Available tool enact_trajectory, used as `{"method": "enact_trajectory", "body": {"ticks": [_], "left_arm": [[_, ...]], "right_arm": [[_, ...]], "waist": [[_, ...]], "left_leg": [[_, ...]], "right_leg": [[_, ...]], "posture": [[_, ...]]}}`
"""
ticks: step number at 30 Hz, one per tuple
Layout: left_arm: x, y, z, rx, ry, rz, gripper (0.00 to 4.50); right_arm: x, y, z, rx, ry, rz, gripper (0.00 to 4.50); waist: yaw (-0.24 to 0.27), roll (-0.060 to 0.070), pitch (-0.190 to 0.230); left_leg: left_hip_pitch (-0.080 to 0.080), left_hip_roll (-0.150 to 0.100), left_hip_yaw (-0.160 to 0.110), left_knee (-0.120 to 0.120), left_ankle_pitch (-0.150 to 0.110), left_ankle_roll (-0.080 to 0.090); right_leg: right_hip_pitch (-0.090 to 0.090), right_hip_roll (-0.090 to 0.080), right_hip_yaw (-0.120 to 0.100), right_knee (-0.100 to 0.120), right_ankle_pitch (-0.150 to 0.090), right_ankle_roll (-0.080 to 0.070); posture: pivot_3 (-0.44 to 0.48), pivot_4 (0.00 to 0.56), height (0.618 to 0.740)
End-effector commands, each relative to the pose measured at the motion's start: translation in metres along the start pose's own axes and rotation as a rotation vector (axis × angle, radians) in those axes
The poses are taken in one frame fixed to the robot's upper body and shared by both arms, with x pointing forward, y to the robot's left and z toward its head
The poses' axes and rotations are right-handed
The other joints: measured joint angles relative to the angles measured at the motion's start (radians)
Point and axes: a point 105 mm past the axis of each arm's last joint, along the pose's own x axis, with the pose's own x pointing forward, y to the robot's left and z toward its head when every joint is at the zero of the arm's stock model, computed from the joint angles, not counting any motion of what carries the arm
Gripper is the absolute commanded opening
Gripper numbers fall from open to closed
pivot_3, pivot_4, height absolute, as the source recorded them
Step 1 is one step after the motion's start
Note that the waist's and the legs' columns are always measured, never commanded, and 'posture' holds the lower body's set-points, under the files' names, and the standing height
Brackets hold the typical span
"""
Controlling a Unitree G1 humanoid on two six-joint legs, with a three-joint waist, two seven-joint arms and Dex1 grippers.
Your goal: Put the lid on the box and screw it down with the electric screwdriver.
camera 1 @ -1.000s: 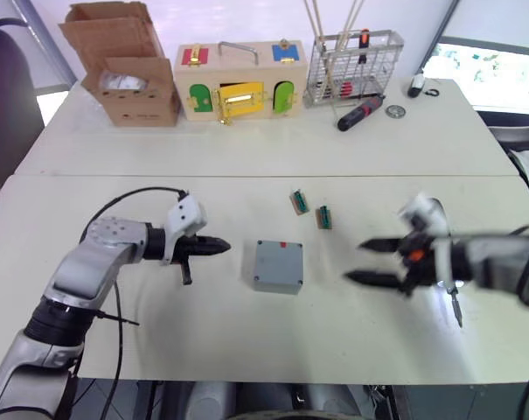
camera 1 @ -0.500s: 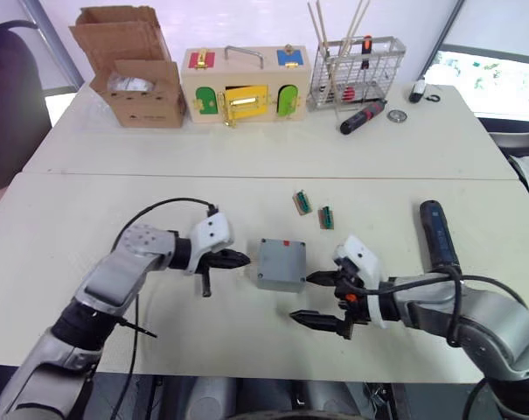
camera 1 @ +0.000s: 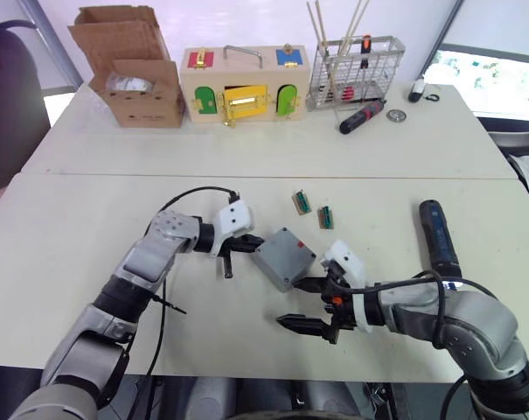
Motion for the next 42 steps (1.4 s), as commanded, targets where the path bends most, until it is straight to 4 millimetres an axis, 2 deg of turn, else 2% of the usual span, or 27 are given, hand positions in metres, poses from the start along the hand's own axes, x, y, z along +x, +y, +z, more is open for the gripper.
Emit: {"method": "enact_trajectory", "body": {"ticks": [1,4,8,11,15,18,23,31,34,36,39,42], "left_arm": [[-0.013,0.003,-0.006,0.045,0.043,0.005,0.00],[-0.028,0.000,-0.017,0.044,0.096,0.007,0.00],[-0.042,-0.022,-0.023,0.011,0.120,-0.052,0.00],[-0.043,-0.040,-0.019,-0.020,0.105,-0.092,0.00],[-0.036,-0.051,-0.016,-0.051,0.083,-0.104,0.00],[-0.024,-0.045,-0.013,-0.063,0.056,-0.054,0.00],[-0.018,-0.031,-0.009,-0.042,0.045,0.009,0.00],[-0.014,-0.019,-0.007,-0.016,0.037,0.026,0.00],[-0.016,-0.022,-0.009,-0.020,0.044,0.002,0.00],[-0.020,-0.024,-0.011,-0.022,0.054,-0.012,0.00],[-0.033,-0.023,-0.012,-0.020,0.072,-0.015,0.00],[-0.052,-0.015,-0.005,-0.042,0.057,0.015,0.00]], "right_arm": [[-0.020,-0.007,0.008,-0.067,-0.024,-0.066,4.46],[-0.033,-0.025,0.007,-0.113,0.015,-0.141,4.46],[-0.034,-0.047,0.011,-0.179,0.032,-0.172,4.46],[-0.028,-0.054,0.015,-0.226,0.031,-0.153,4.46],[-0.017,-0.054,0.022,-0.270,0.012,-0.092,4.46],[-0.008,-0.044,0.024,-0.288,0.012,-0.012,4.46],[-0.005,-0.029,0.019,-0.284,0.026,0.070,4.46],[0.001,-0.017,0.019,-0.249,-0.014,0.066,4.46],[0.000,-0.022,0.021,-0.247,-0.032,0.012,4.46],[-0.006,-0.026,0.023,-0.249,-0.040,-0.020,4.46],[-0.029,-0.034,0.030,-0.268,-0.036,-0.075,4.46],[-0.056,-0.041,0.048,-0.271,-0.084,-0.117,4.46]], "waist": [[0.000,0.000,0.000],[0.000,0.000,0.000],[-0.013,0.000,0.000],[-0.022,0.000,0.000],[-0.019,0.000,0.000],[-0.018,0.000,0.000],[-0.020,0.000,0.000],[-0.020,0.000,0.000],[-0.021,0.000,0.000],[-0.021,0.000,0.000],[-0.020,0.000,0.000],[-0.020,0.000,0.000]], "left_leg": [[0.000,0.000,0.000,0.000,0.000,0.000],[0.000,0.000,0.000,0.000,0.000,0.000],[0.000,0.001,0.000,-0.001,0.000,0.000],[0.000,0.001,0.000,-0.001,0.000,0.000],[0.000,0.001,0.000,-0.001,0.000,0.000],[0.000,0.001,0.000,0.000,0.000,0.000],[-0.001,0.001,-0.001,0.000,0.000,0.000],[-0.001,0.000,-0.001,0.000,0.000,0.000],[-0.001,0.001,-0.001,0.000,0.000,0.000],[-0.001,0.001,-0.001,0.000,0.000,0.000],[-0.001,0.000,-0.001,0.000,0.000,0.000],[-0.001,0.000,-0.001,0.000,0.000,0.000]], "right_leg": [[0.000,0.000,0.000,0.000,0.000,0.000],[0.000,0.000,0.000,0.000,0.000,0.000],[0.000,0.001,0.000,0.000,0.000,0.000],[0.000,0.000,0.000,0.000,0.000,0.000],[0.000,0.000,0.000,0.000,0.000,0.000],[0.000,0.000,0.000,0.000,0.000,0.000],[-0.001,0.000,-0.001,0.001,0.000,0.000],[-0.001,0.000,0.000,0.001,0.000,0.000],[-0.001,0.000,0.000,0.001,0.000,0.000],[-0.001,0.000,0.000,0.002,0.000,0.000],[-0.001,0.000,0.000,0.002,0.000,0.000],[-0.002,0.000,0.000,0.002,0.000,0.000]], "posture": [[0.000,0.150,0.740],[0.000,0.150,0.740],[0.000,0.150,0.740],[0.000,0.150,0.740],[0.000,0.150,0.740],[0.000,0.150,0.740],[0.000,0.150,0.740],[0.000,0.150,0.740],[0.000,0.150,0.740],[0.000,0.150,0.740],[0.000,0.150,0.740],[0.000,0.150,0.740]]}}
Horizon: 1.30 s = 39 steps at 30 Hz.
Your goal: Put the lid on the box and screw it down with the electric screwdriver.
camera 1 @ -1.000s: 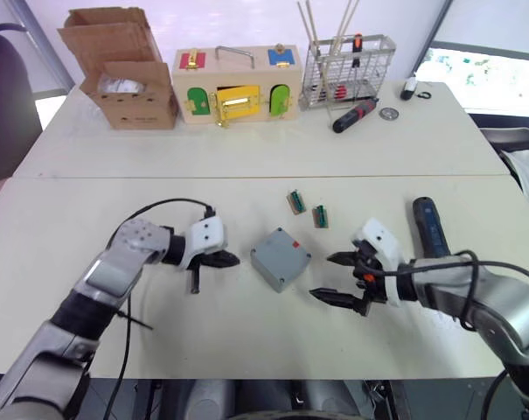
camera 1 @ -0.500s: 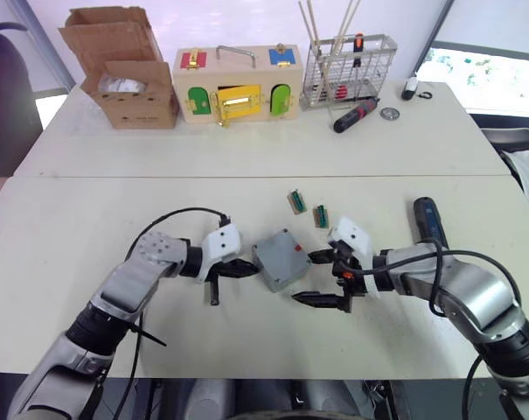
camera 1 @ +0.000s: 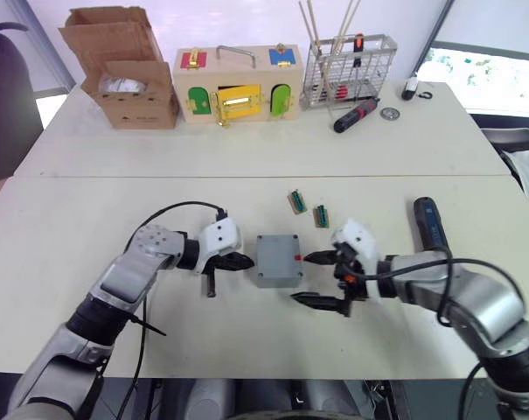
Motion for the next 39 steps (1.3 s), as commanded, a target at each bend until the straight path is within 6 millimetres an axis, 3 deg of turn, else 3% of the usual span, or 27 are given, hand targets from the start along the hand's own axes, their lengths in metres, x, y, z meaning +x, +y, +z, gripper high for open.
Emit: {"method": "enact_trajectory", "body": {"ticks": [1,5,9,14,17,25,38,39], "left_arm": [[-0.026,0.011,0.020,-0.003,-0.074,0.051,0.00],[-0.056,0.021,0.055,-0.046,-0.202,0.099,0.00],[-0.078,0.030,0.074,-0.056,-0.251,0.188,0.00],[-0.090,0.026,0.088,-0.114,-0.320,0.244,0.00],[-0.090,0.023,0.082,-0.152,-0.313,0.279,0.00],[-0.078,0.016,0.074,-0.190,-0.299,0.305,0.00],[-0.063,0.015,0.057,-0.173,-0.233,0.304,0.00],[-0.062,0.015,0.057,-0.170,-0.231,0.301,0.00]], "right_arm": [[-0.025,-0.011,0.030,-0.042,-0.106,-0.053,4.46],[-0.022,-0.048,0.062,-0.051,-0.262,-0.179,4.46],[0.006,-0.087,0.063,-0.055,-0.273,-0.303,4.46],[0.041,-0.113,0.066,-0.037,-0.294,-0.322,4.46],[0.057,-0.121,0.067,-0.047,-0.293,-0.322,4.46],[0.079,-0.127,0.062,-0.058,-0.274,-0.318,2.32],[0.079,-0.131,0.053,-0.030,-0.271,-0.352,2.32],[0.079,-0.132,0.053,-0.029,-0.269,-0.356,1.73]], "waist": [[0.000,0.000,0.000],[-0.005,-0.001,0.001],[-0.006,-0.001,0.000],[-0.010,-0.001,0.001],[-0.009,-0.001,0.001],[-0.008,-0.001,0.000],[-0.010,-0.001,0.000],[-0.010,-0.001,0.000]], "left_leg": [[0.000,0.000,0.000,0.000,0.000,0.000],[0.000,0.000,0.000,0.000,0.000,0.000],[0.000,0.000,0.001,-0.001,0.000,0.000],[-0.003,0.000,0.001,0.000,0.002,-0.004],[-0.003,0.000,0.002,-0.001,0.004,-0.006],[-0.003,0.000,0.002,-0.001,0.004,-0.008],[-0.003,0.000,0.002,-0.001,0.004,-0.008],[-0.003,0.000,0.002,-0.001,0.004,-0.008]], "right_leg": [[0.000,0.000,0.000,0.000,0.000,0.000],[0.000,0.001,0.000,0.001,0.000,0.000],[-0.001,0.000,0.000,0.001,0.000,0.000],[-0.006,0.000,0.001,0.002,0.000,0.000],[-0.007,0.001,0.001,0.002,0.000,0.000],[-0.007,0.000,0.001,0.002,0.000,0.000],[-0.007,0.000,0.001,0.002,0.000,0.000],[-0.007,0.000,0.001,0.002,0.000,0.000]], "posture": [[0.000,0.150,0.740],[0.000,0.150,0.740],[0.000,0.150,0.740],[0.000,0.150,0.740],[0.000,0.150,0.740],[0.000,0.150,0.740],[0.000,0.150,0.740],[0.000,0.150,0.740]]}}
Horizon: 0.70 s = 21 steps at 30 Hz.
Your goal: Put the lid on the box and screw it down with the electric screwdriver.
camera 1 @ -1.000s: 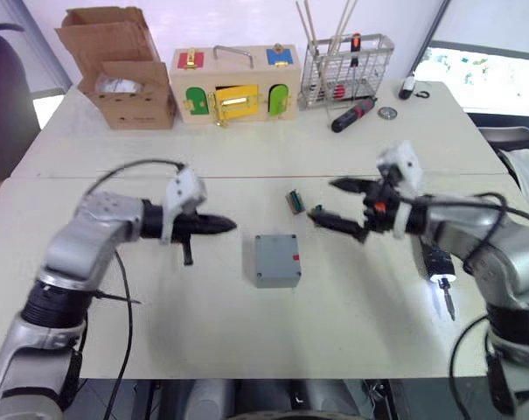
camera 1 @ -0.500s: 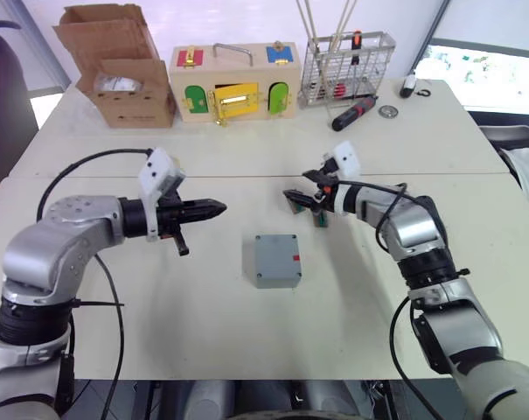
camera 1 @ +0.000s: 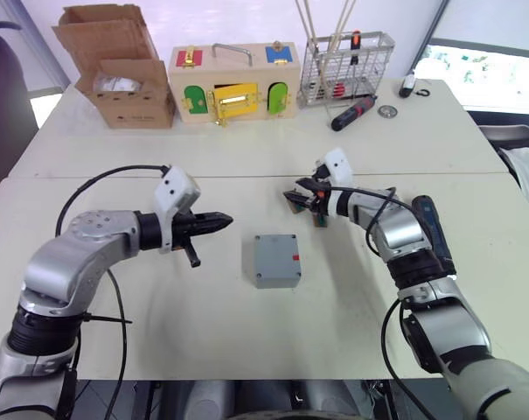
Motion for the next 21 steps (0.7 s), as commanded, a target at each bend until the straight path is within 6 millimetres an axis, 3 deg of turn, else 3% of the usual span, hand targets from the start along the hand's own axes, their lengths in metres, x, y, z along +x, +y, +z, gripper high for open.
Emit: {"method": "enact_trajectory", "body": {"ticks": [1,4,10,21], "left_arm": [[-0.001,-0.001,0.003,0.044,0.000,-0.003,0.00],[0.000,-0.001,0.002,0.047,0.001,-0.005,0.00],[-0.001,0.000,0.002,0.050,0.005,-0.004,0.00],[0.006,0.000,-0.003,0.047,0.003,-0.019,0.00]], "right_arm": [[-0.001,-0.004,0.009,-0.005,-0.039,-0.020,1.53],[-0.001,-0.005,0.008,-0.003,-0.035,-0.022,0.03],[-0.001,-0.005,0.009,0.002,-0.042,-0.027,0.03],[-0.012,-0.001,0.035,-0.027,-0.125,-0.021,0.03]], "waist": [[0.000,0.000,0.000],[0.000,0.000,0.000],[0.000,0.000,0.000],[0.001,0.000,0.000]], "left_leg": [[0.000,0.000,0.000,0.000,0.000,0.000],[0.000,0.000,0.000,0.000,0.000,0.000],[0.000,0.000,0.000,0.000,0.000,0.000],[0.000,0.000,0.000,0.000,0.000,0.000]], "right_leg": [[0.000,0.000,0.000,0.000,0.000,0.000],[0.000,0.000,0.000,0.000,0.000,0.000],[0.000,0.000,0.000,0.000,0.000,0.000],[0.000,0.000,0.000,0.000,0.000,0.000]], "posture": [[0.000,0.150,0.740],[0.000,0.150,0.740],[0.000,0.150,0.740],[0.000,0.150,0.740]]}}
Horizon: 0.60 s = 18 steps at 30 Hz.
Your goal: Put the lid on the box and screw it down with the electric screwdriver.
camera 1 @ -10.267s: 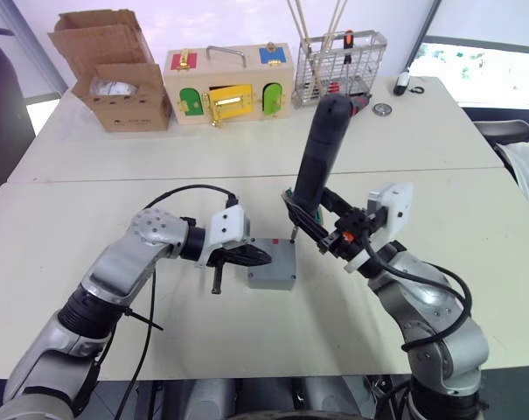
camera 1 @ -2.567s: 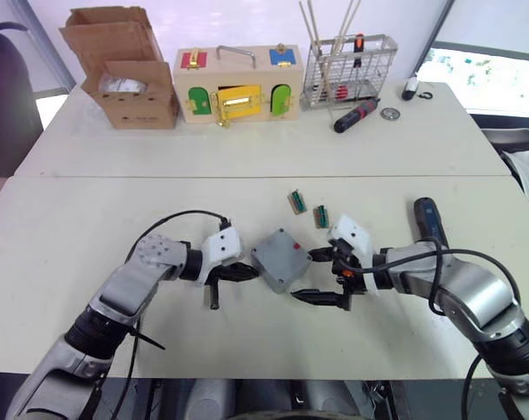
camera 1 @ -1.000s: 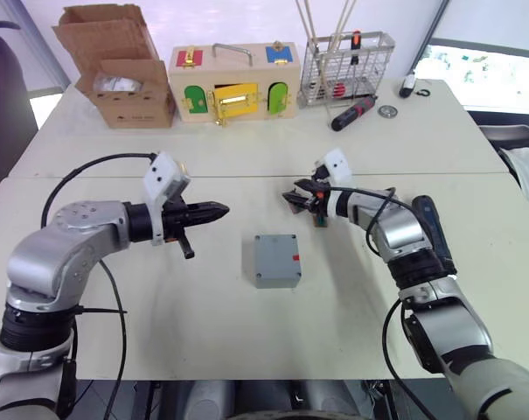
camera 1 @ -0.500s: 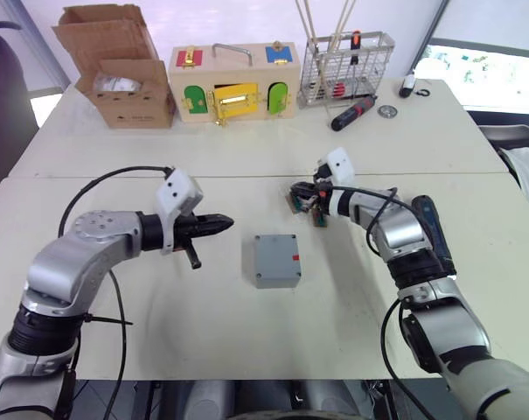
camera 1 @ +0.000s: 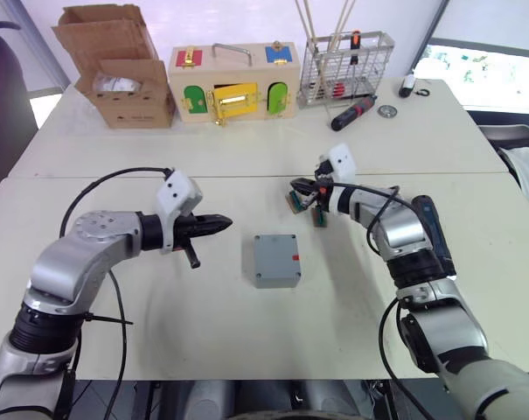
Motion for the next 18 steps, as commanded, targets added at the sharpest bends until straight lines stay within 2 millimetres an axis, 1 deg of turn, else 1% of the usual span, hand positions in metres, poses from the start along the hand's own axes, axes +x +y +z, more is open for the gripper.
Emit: {"method": "enact_trajectory", "body": {"ticks": [1,6,8,10,11,12,16,18], "left_arm": [[0.002,-0.002,0.004,0.029,-0.015,-0.015,0.00],[0.004,-0.002,0.004,0.031,-0.016,-0.022,0.00],[0.005,-0.001,0.003,0.031,-0.016,-0.022,0.00],[0.007,-0.001,0.002,0.034,-0.015,-0.025,0.00],[0.008,-0.001,0.001,0.038,-0.011,-0.029,0.00],[0.009,-0.001,0.001,0.042,-0.008,-0.033,0.00],[0.009,-0.002,0.000,0.045,-0.007,-0.038,0.00],[0.009,-0.001,0.000,0.045,-0.007,-0.038,0.00]], "right_arm": [[-0.009,0.001,0.024,-0.033,-0.075,-0.002,0.03],[-0.015,0.002,0.031,-0.041,-0.089,-0.004,0.03],[-0.016,0.001,0.030,-0.034,-0.083,-0.020,0.03],[-0.016,0.000,0.021,-0.020,-0.062,-0.021,0.03],[-0.016,0.002,0.016,-0.013,-0.047,-0.013,0.55],[-0.015,0.003,0.012,-0.005,-0.037,-0.007,0.87],[-0.012,0.001,0.003,0.014,-0.010,-0.032,2.85],[-0.010,0.003,0.000,0.023,-0.003,-0.025,3.59]], "waist": [[0.001,0.000,0.000],[0.001,0.000,0.000],[0.000,0.000,0.000],[0.001,0.000,0.000],[0.002,0.000,0.000],[0.002,0.000,0.000],[0.000,0.000,0.000],[-0.001,0.000,0.000]], "left_leg": [[0.000,0.000,0.000,0.000,0.000,0.000],[0.000,0.000,0.000,0.000,0.000,0.000],[0.000,0.000,0.000,0.000,0.000,0.000],[0.000,0.000,0.000,0.000,0.000,0.000],[0.000,0.000,0.000,0.000,0.000,0.000],[0.000,0.000,0.000,0.000,0.000,0.000],[0.000,0.000,0.000,0.000,0.000,0.000],[0.000,0.000,0.000,0.000,0.000,0.000]], "right_leg": [[0.000,0.000,0.000,0.000,0.000,0.000],[0.000,0.000,0.000,0.000,0.000,0.000],[0.000,0.000,0.000,0.000,0.000,0.000],[0.000,0.000,0.000,0.000,0.000,0.000],[0.000,0.000,0.000,0.000,0.000,0.000],[0.000,0.000,0.000,0.000,0.000,0.000],[0.000,0.000,0.000,0.000,0.000,0.000],[0.000,0.000,0.000,0.000,0.000,0.000]], "posture": [[0.000,0.150,0.740],[0.000,0.150,0.740],[0.000,0.150,0.740],[0.000,0.150,0.740],[0.000,0.150,0.740],[0.000,0.150,0.740],[0.000,0.150,0.740],[0.000,0.150,0.740]]}}
